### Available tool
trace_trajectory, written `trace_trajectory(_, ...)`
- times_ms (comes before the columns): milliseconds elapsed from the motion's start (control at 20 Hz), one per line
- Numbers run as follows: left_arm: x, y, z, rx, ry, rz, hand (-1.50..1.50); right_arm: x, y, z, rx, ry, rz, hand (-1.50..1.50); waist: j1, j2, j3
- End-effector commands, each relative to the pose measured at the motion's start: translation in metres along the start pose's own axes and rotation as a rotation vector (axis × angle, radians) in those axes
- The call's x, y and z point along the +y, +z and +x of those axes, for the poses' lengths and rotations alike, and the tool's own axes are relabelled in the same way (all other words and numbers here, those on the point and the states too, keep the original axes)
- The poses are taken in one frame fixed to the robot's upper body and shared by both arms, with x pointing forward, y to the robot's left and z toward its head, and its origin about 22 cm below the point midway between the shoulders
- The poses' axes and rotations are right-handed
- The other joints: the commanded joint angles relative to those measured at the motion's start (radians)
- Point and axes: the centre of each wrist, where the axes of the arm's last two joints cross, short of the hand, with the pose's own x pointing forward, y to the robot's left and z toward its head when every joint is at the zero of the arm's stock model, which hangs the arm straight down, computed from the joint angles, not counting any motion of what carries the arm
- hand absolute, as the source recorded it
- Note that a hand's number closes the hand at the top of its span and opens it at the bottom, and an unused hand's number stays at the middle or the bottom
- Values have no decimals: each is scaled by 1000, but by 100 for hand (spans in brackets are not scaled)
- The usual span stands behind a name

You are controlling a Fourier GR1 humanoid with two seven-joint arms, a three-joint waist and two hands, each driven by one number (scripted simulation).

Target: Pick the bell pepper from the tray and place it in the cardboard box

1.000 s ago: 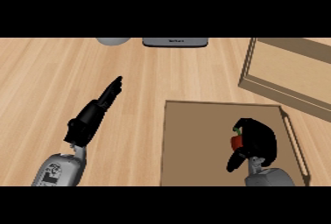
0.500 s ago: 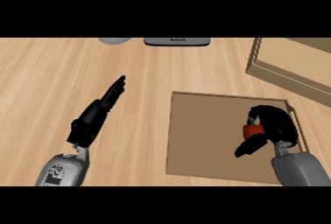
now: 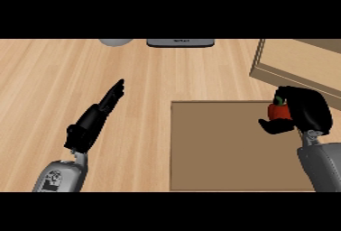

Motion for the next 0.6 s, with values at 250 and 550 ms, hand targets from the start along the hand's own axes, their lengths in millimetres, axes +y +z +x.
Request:
trace_trajectory(250,0,2,-5,0,-20,10,0,-102,38,21,-97,-90,-159,150,-9,-2,-1)
trace_trajectory(550,7,6,19,3,17,-16,0,-150,73,28,-40,-200,-313,150,-3,-4,0)
